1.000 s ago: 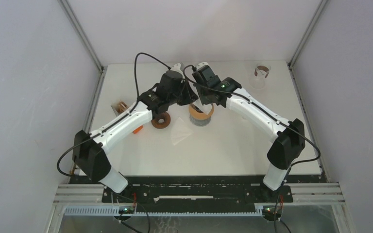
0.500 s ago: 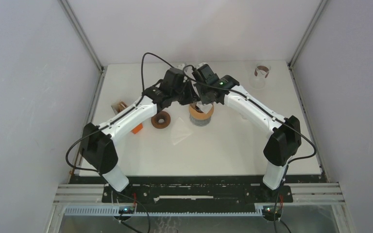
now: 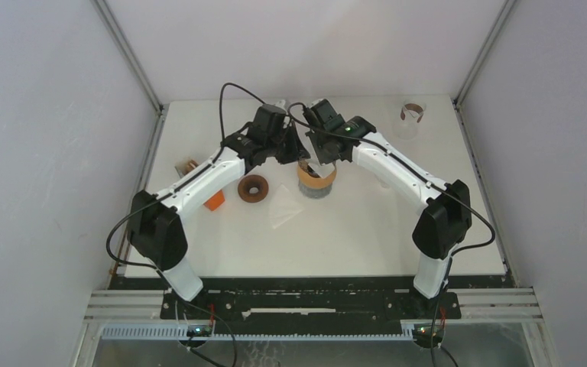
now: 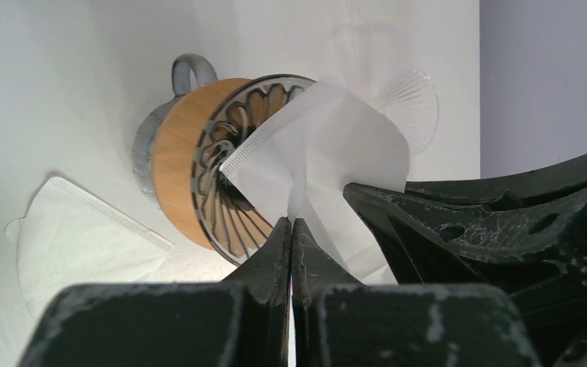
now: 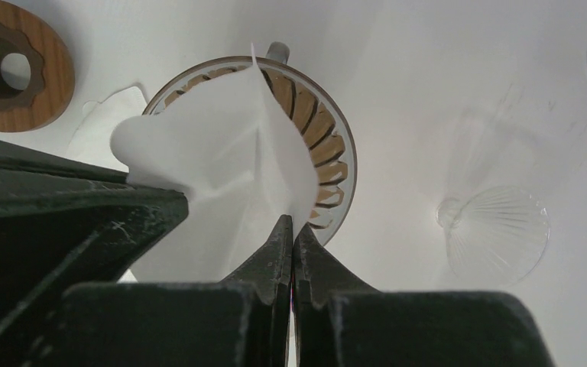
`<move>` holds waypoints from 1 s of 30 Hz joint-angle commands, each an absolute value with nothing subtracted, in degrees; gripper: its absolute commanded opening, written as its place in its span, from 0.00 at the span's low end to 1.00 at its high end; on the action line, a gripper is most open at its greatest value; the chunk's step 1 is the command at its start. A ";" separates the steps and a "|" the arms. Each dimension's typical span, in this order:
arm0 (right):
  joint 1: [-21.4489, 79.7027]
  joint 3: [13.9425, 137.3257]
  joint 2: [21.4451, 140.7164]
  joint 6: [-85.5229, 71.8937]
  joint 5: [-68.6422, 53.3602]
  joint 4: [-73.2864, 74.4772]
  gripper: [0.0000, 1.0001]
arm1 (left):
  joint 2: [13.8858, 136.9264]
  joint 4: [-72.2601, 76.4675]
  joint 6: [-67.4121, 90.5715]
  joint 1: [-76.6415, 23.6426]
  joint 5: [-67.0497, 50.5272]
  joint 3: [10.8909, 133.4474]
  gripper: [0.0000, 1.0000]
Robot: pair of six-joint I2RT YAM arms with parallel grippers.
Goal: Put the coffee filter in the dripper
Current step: Place the coffee filter in the coffee dripper.
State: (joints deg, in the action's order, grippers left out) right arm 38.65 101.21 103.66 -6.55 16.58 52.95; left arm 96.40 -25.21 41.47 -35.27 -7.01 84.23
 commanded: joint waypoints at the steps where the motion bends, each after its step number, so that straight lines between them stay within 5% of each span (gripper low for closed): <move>1: 39.22 103.49 104.21 -5.15 16.86 50.43 0.03 | 95.00 -25.96 39.92 -34.49 -9.24 85.33 0.00; 30: 42.52 103.97 108.02 -2.68 21.82 50.13 0.05 | 93.15 -27.94 38.76 -34.15 -7.72 81.76 0.00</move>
